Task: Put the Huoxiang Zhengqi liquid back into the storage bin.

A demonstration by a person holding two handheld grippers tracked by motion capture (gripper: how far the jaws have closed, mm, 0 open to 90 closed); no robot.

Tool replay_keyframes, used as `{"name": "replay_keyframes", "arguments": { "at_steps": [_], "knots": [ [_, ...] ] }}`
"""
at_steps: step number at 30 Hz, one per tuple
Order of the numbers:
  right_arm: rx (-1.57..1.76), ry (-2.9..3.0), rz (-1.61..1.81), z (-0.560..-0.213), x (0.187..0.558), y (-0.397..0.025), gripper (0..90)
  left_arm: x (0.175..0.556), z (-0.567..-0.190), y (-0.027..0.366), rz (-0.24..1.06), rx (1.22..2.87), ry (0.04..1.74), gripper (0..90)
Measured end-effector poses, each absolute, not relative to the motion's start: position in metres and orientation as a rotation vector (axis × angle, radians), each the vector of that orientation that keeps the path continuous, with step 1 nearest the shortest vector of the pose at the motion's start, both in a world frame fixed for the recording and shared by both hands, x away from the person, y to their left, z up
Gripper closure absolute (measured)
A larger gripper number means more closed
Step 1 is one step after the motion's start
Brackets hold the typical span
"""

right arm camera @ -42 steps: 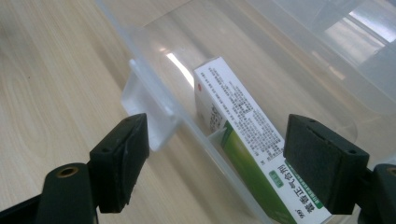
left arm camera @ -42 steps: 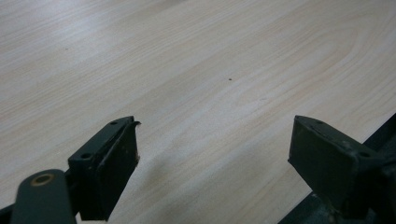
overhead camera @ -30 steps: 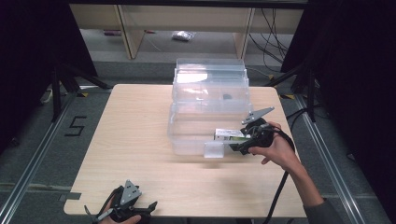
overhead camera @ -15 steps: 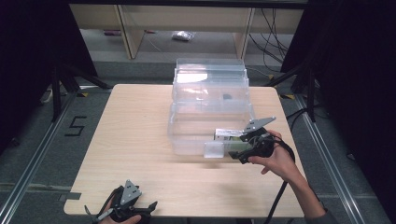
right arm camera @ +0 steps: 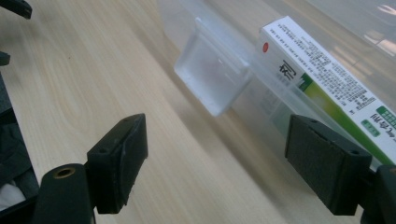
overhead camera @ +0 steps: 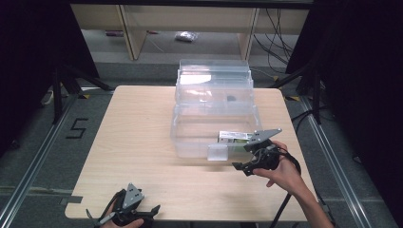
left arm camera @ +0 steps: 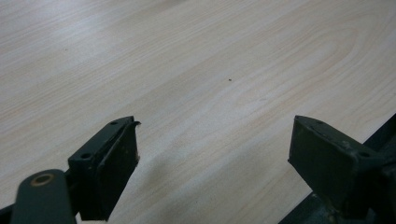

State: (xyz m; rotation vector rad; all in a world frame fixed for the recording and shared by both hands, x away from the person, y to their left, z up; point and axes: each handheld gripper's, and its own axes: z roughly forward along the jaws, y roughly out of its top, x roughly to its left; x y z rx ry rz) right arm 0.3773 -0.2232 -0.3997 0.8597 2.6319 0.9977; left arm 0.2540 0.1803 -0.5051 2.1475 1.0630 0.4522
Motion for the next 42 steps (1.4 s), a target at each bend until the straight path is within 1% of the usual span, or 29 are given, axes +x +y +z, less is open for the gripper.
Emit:
{"name": "replay_keyframes", "arguments": {
  "at_steps": [11,12,16,31,33,34,37,38,42],
  "knots": [
    [0.848,2.626,1.014,-0.413,0.36,-0.223,22.1,0.254,-0.505,0.181,0.457,2.153,1.061,15.0],
    [0.892,2.614,1.028,-0.416,0.356,-0.222,22.0,0.254,-0.505,0.18,0.454,2.146,1.063,15.0],
    [0.875,2.622,1.026,-0.421,0.354,-0.224,21.7,0.254,-0.505,0.181,0.455,2.157,1.061,15.1],
    [0.981,2.579,1.055,-0.443,0.333,-0.236,19.6,0.254,-0.504,0.181,0.461,2.163,1.054,15.0],
    [0.981,2.566,1.077,-0.451,0.33,-0.239,19.2,0.254,-0.506,0.179,0.468,2.131,1.065,15.0],
    [1.02,2.565,1.086,-0.453,0.327,-0.239,19.2,0.254,-0.506,0.179,0.468,2.131,1.064,15.0],
    [1.001,2.588,1.068,-0.458,0.325,-0.242,18.7,0.254,-0.506,0.179,0.465,2.123,1.065,15.0],
    [1.028,2.571,1.082,-0.46,0.323,-0.241,18.4,0.254,-0.504,0.181,0.464,2.155,1.048,15.0],
    [1.008,2.588,1.06,-0.462,0.321,-0.244,17.6,0.253,-0.504,0.18,0.461,2.155,1.053,15.0]
  ]
}}
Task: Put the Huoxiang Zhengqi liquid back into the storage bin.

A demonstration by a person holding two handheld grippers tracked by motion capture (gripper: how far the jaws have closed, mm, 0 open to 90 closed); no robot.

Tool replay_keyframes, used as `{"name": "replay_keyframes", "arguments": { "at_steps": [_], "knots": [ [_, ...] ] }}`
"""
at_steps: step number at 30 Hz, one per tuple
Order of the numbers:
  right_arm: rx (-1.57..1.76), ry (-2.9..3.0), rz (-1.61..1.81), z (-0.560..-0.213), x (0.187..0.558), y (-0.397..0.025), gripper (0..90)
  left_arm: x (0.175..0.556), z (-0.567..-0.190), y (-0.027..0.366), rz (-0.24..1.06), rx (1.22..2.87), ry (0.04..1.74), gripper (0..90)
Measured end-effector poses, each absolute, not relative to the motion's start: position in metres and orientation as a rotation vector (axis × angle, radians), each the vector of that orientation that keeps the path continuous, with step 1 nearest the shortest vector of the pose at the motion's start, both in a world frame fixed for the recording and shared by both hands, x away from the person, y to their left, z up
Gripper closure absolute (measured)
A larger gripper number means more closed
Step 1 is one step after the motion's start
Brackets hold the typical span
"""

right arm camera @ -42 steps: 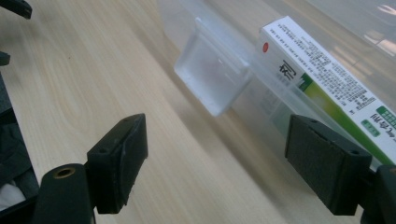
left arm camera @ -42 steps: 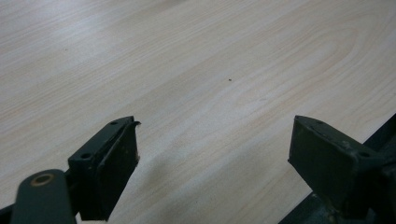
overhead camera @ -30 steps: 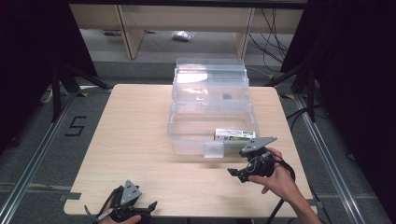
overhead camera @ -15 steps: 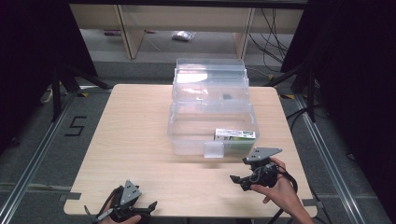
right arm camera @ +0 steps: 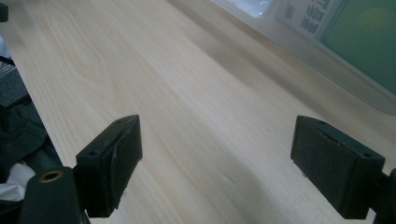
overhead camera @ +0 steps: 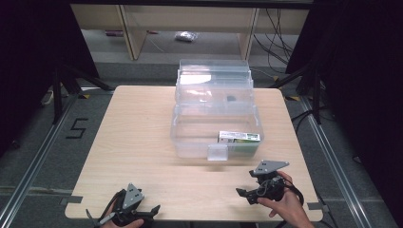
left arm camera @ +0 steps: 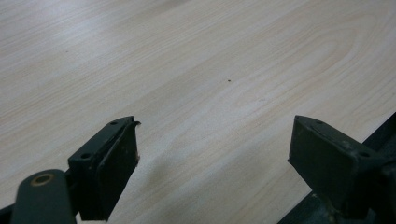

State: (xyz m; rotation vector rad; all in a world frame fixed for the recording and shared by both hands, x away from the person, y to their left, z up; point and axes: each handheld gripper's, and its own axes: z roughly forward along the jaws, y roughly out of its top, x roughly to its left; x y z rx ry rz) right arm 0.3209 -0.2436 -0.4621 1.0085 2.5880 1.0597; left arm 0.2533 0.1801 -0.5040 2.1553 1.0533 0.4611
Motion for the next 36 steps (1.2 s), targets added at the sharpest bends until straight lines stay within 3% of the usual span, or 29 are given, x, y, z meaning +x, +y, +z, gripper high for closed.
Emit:
{"name": "replay_keyframes", "arguments": {
  "at_steps": [13,36],
  "knots": [
    [1.08,2.581,1.009,-0.476,0.303,-0.243,16.5,0.253,-0.504,0.18,0.459,2.154,1.052,15.0],
    [1.052,2.564,0.963,-0.481,0.303,-0.248,16.5,0.253,-0.503,0.18,0.461,2.16,1.048,15.0]
  ]
}}
